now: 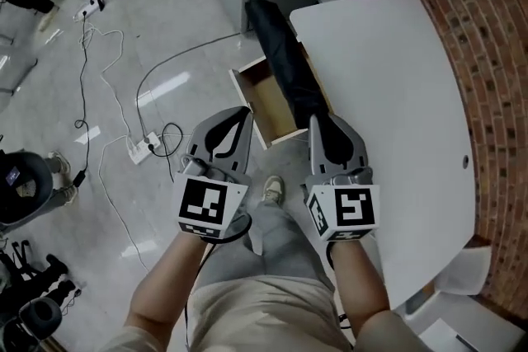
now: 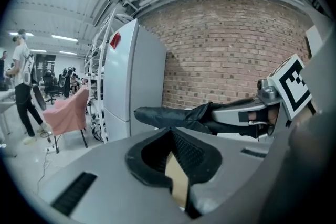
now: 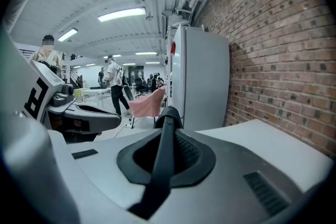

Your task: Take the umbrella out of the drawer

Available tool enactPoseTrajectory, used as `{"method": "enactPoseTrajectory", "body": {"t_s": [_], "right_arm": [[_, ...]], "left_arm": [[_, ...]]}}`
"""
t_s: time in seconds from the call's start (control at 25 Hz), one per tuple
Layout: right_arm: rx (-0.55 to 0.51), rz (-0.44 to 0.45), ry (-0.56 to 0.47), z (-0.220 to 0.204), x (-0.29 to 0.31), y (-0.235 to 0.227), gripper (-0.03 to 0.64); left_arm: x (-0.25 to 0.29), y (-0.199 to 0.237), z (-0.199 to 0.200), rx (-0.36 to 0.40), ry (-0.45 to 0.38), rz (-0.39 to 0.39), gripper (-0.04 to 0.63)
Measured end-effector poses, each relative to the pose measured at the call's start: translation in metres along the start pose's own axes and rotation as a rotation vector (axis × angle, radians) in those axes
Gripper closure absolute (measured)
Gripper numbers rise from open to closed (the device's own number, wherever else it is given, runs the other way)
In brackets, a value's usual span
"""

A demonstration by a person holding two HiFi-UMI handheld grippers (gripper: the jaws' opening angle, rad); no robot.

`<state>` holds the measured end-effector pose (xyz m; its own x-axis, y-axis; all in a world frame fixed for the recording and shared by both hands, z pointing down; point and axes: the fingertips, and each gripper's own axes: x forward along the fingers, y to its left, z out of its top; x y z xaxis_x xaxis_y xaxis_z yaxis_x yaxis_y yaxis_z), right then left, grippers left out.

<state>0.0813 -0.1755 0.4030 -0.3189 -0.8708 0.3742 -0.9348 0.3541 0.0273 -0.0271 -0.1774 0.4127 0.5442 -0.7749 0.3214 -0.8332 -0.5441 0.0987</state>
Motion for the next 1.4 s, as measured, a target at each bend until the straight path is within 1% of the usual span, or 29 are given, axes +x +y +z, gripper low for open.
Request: {"method": "enactPoseTrajectory", "body": {"t_s": [0.16, 0.2, 0.32, 0.4, 0.52, 0.64, 0.72, 0.8, 0.96, 1.0, 1.08, 1.16, 1.2, 1.4], "right_arm": [[-0.011, -0.006, -0.096, 0.069, -0.026, -0.007, 0.598], [-0.016, -0.005, -0.114, 0.086, -0.034, -0.008, 0.598], [-0.034, 0.000, -0.164, 0.135, -0.060, -0.008, 0.598], [-0.037, 0.005, -0.209, 0.167, -0.075, -0.009, 0.598], [-0.028, 0.012, -0.270, 0.206, -0.098, -0.012, 0.598], [-0.041, 0.017, -0.320, 0.238, -0.121, -0.011, 0.597], [-0.056, 0.022, -0.350, 0.257, -0.136, -0.008, 0.597], [-0.070, 0.025, -0.375, 0.272, -0.150, -0.005, 0.597], [-0.084, 0.036, -0.418, 0.292, -0.177, 0.002, 0.597], [-0.085, 0.039, -0.428, 0.295, -0.183, 0.005, 0.597], [-0.092, 0.041, -0.449, 0.300, -0.195, 0.008, 0.597], [-0.103, 0.043, -0.467, 0.302, -0.206, 0.010, 0.597], [-0.107, 0.045, -0.472, 0.301, -0.210, 0.011, 0.597], [-0.111, 0.041, -0.460, 0.293, -0.225, 0.014, 0.597]], "left_arm": [[-0.020, -0.002, 0.065, 0.060, -0.063, 0.014, 0.588], [-0.027, -0.003, 0.080, 0.060, -0.075, 0.011, 0.588], [-0.050, -0.010, 0.128, 0.030, -0.131, -0.010, 0.588], [-0.064, -0.013, 0.160, 0.040, -0.172, -0.008, 0.588], [-0.084, -0.017, 0.193, 0.059, -0.174, 0.007, 0.588], [-0.103, -0.022, 0.232, 0.105, -0.276, 0.015, 0.588], [-0.115, -0.024, 0.251, 0.130, -0.311, 0.015, 0.588], [-0.127, -0.026, 0.265, 0.150, -0.330, 0.014, 0.588], [-0.153, -0.031, 0.291, 0.185, -0.394, 0.035, 0.588], [-0.159, -0.033, 0.294, 0.206, -0.404, 0.043, 0.588], [-0.168, -0.037, 0.298, 0.277, -0.416, 0.070, 0.588], [-0.173, -0.042, 0.296, 0.341, -0.409, 0.094, 0.588], [-0.174, -0.045, 0.294, 0.352, -0.402, 0.095, 0.588], [-0.186, -0.055, 0.281, 0.324, -0.382, 0.069, 0.588]]}}
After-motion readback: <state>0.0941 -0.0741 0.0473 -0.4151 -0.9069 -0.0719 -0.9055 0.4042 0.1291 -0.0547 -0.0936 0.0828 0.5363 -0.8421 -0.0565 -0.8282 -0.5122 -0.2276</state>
